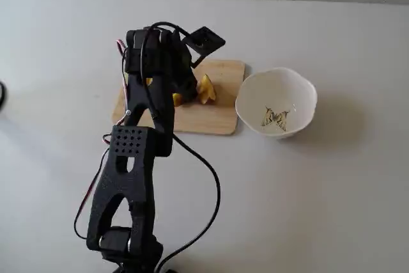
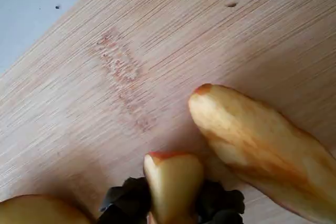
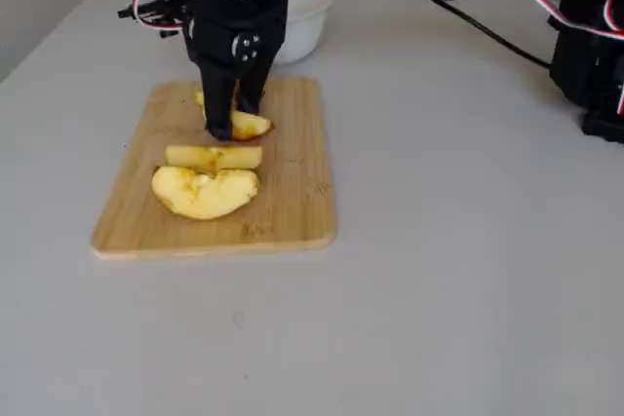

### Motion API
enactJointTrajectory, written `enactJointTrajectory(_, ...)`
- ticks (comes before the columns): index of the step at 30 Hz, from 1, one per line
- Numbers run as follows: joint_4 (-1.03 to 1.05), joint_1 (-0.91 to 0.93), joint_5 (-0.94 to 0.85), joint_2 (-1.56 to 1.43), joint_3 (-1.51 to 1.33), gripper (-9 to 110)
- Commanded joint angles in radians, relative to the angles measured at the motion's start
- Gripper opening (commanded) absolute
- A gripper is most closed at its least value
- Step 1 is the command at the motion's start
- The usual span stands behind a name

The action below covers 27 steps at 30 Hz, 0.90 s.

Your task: Pick up the second from the right apple slice from the cutting board and place it into the bowl

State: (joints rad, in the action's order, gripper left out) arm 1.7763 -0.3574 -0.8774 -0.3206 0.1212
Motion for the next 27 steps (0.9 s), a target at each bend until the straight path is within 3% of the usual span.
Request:
enactJointTrajectory(1, 0.043, -0.037, 0.029, -0.032, 0.040, 0)
enactJointTrajectory(14, 0.044, -0.087, 0.262, -0.373, 0.040, 0)
enactJointTrajectory(19, 0.044, 0.084, 0.313, -0.491, 0.040, 0)
enactJointTrajectory(27, 0.043, 0.419, 0.255, -0.419, 0.049, 0)
